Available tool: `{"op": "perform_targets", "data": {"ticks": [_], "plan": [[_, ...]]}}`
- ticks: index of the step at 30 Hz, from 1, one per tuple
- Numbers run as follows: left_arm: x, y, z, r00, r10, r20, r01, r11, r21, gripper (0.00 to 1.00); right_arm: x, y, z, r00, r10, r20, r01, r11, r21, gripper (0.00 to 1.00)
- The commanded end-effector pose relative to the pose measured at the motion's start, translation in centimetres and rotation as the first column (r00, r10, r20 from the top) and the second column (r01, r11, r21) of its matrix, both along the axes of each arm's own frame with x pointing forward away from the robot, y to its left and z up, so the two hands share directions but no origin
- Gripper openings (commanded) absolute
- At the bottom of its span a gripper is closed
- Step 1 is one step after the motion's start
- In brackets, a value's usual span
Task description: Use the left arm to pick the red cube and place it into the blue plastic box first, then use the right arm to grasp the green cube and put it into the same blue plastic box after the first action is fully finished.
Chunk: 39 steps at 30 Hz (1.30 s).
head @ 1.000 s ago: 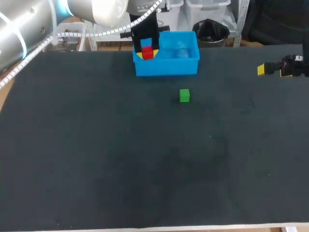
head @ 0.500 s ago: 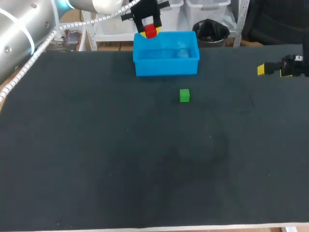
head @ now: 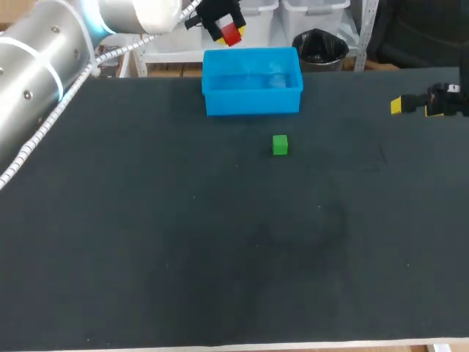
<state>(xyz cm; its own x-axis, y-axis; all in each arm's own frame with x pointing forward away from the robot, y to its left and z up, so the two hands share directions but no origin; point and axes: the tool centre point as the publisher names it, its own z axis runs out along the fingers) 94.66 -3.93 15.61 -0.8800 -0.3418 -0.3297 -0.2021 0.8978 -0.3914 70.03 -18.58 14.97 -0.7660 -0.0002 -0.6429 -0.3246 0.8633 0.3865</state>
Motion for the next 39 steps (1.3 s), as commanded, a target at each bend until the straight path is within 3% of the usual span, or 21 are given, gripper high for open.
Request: {"op": "perform_targets", "data": {"ticks": [1,6,20,21,22,23,24,25,39], "plan": [[2.0,0.3,-1.0,1.000,-0.003,-0.008,0.003,1.000,-0.027,0.00,0.0,0.0,0.0,1.000,0.000,0.000,0.000,1.000,-0.001,1.00],[3.2,0.5,-1.9,1.000,0.013,-0.004,-0.013,0.998,-0.063,0.00,0.0,0.0,0.0,1.000,0.000,0.000,0.000,1.000,-0.001,1.00],[5.6,0.4,-5.1,0.998,0.052,-0.046,-0.054,0.997,-0.051,0.00,0.0,0.0,0.0,1.000,0.000,0.000,0.000,1.000,-0.001,1.00],[5.6,0.4,-5.2,0.997,0.057,-0.048,-0.059,0.997,-0.049,0.07,0.0,0.0,0.0,1.000,0.000,0.000,0.000,1.000,-0.001,1.00],[5.7,0.5,-5.2,0.997,0.059,-0.051,-0.062,0.997,-0.051,0.31,0.0,0.0,0.0,1.000,0.000,0.000,0.000,1.000,-0.001,1.00],[5.7,0.5,-5.2,0.997,0.060,-0.052,-0.063,0.997,-0.052,0.41,0.0,0.0,0.0,1.000,0.000,0.000,0.000,1.000,-0.001,1.00],[5.8,0.5,-5.3,0.996,0.065,-0.055,-0.067,0.996,-0.050,0.95,0.0,0.0,0.0,1.000,0.000,0.000,0.000,1.000,-0.001,1.00],[5.8,0.5,-5.3,0.996,0.065,-0.056,-0.068,0.996,-0.050,1.00,0.0,0.0,0.0,1.000,0.000,0.000,0.000,1.000,-0.001,1.00],[4.0,1.6,-3.9,0.998,0.062,-0.029,-0.063,0.997,-0.052,1.00,0.0,0.0,0.0,1.000,0.000,0.000,0.000,1.000,-0.001,1.00]]}}
